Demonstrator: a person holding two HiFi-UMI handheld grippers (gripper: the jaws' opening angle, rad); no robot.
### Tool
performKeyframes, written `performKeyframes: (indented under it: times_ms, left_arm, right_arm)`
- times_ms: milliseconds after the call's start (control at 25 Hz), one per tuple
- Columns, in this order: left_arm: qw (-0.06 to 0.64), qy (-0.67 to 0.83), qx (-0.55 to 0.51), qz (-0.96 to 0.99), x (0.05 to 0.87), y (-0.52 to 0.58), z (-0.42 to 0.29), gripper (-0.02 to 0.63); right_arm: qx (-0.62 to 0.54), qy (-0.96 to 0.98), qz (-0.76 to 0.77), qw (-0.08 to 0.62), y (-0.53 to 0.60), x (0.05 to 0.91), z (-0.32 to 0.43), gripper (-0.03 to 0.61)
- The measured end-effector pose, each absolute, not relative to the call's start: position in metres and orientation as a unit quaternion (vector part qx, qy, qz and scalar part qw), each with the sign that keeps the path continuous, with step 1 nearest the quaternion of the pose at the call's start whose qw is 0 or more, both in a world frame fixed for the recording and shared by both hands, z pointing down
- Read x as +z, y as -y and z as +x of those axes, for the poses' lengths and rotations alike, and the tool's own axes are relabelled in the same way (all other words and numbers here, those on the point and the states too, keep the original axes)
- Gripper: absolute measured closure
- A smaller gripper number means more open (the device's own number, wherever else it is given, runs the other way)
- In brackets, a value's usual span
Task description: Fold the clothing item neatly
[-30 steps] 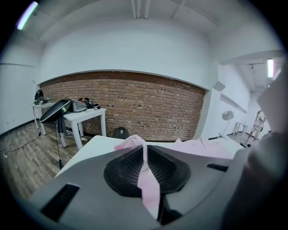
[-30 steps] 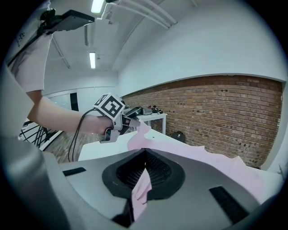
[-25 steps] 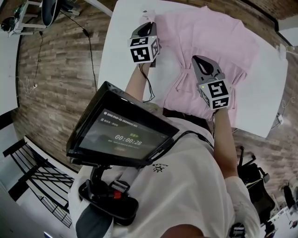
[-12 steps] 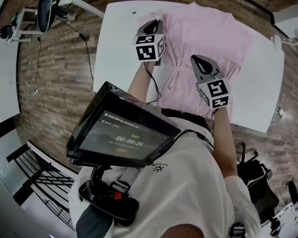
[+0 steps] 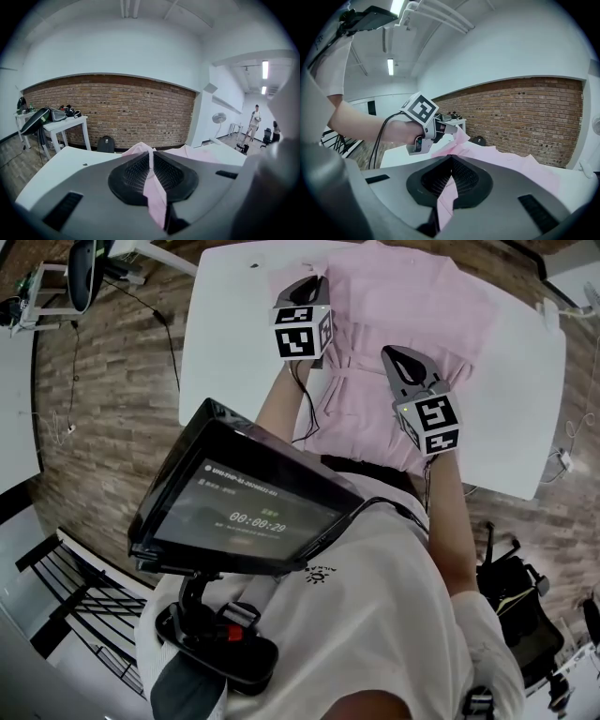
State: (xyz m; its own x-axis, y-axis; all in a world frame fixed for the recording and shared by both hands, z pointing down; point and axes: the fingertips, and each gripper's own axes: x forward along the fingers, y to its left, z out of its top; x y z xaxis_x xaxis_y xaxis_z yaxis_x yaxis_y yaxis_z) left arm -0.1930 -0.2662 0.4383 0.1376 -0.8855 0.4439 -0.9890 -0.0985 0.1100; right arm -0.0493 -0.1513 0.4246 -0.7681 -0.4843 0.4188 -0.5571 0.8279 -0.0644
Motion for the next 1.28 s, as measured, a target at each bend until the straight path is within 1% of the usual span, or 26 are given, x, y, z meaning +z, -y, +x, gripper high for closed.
performKeyframes:
  times_ms: [720, 1280]
  left_arm:
    - [0.193, 0.629, 0.135, 0.741, 0.438, 0.275, -0.172, 0.583]
    - [0.184, 0.597, 0.152, 0.766, 0.457, 0.3, -0.066, 0.583]
  right_arm:
    - [0.096, 0.929, 0.29, 0.209, 0.148, 0.427, -0.035, 0.574]
    - [0.118, 0.919, 0.311, 0.212, 0.155, 0.452, 0.042, 0.574]
